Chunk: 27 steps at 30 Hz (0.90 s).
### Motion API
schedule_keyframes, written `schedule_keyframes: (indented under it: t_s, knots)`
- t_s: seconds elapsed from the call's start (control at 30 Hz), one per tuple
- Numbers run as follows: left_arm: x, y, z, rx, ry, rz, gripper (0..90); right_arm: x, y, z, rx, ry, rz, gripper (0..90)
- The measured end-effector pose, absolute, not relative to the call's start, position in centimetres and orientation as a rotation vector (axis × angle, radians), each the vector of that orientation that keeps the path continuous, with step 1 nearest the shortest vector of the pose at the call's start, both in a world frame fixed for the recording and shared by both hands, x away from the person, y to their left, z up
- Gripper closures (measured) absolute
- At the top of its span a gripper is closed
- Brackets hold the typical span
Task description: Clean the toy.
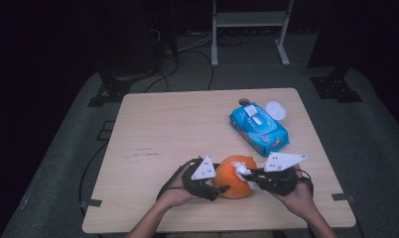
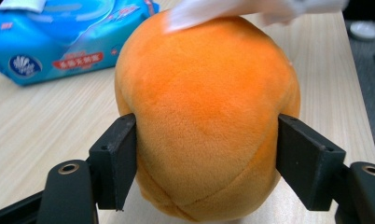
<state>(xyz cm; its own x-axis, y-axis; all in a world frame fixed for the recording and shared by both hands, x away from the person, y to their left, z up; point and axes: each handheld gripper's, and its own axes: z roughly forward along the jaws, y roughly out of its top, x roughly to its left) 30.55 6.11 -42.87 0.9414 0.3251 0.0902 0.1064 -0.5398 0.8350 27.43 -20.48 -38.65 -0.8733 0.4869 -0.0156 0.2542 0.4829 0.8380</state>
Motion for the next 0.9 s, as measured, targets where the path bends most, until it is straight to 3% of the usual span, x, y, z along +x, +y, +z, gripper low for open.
schedule_keyframes:
  t_s: [0.4, 0.6, 0.7, 0.73, 0.77, 0.83, 0.9]
  knots:
    - [29.5, 4.9, -42.6, 2.143, 0.244, 0.308, 27.3, 27.6, -19.0, -38.9, 0.605, 2.501, 1.322, 83.1]
    - [31.2, 5.6, -43.2, 2.068, 0.411, 0.188, 7.2, 28.0, -19.8, -39.7, 0.657, 2.522, 1.35, 83.2]
    - [31.9, 5.6, -44.0, 2.051, 0.477, 0.066, 6.0, 28.1, -19.7, -39.8, 0.652, 2.523, 1.344, 83.2]
    - [32.0, 5.6, -44.3, 2.046, 0.481, 0.022, 7.1, 28.1, -19.7, -39.8, 0.649, 2.526, 1.341, 83.2]
    - [32.0, 5.7, -44.5, 2.038, 0.471, 0.001, 14.0, 28.1, -19.6, -39.8, 0.653, 2.527, 1.34, 83.2]
    - [31.8, 5.8, -44.4, 2.037, 0.457, 0.024, 24.8, 28.1, -19.3, -39.7, 0.65, 2.523, 1.334, 83.2]
    - [31.3, 5.5, -43.7, 2.049, 0.416, 0.088, 29.6, 27.8, -18.7, -39.3, 0.626, 2.516, 1.341, 83.2]
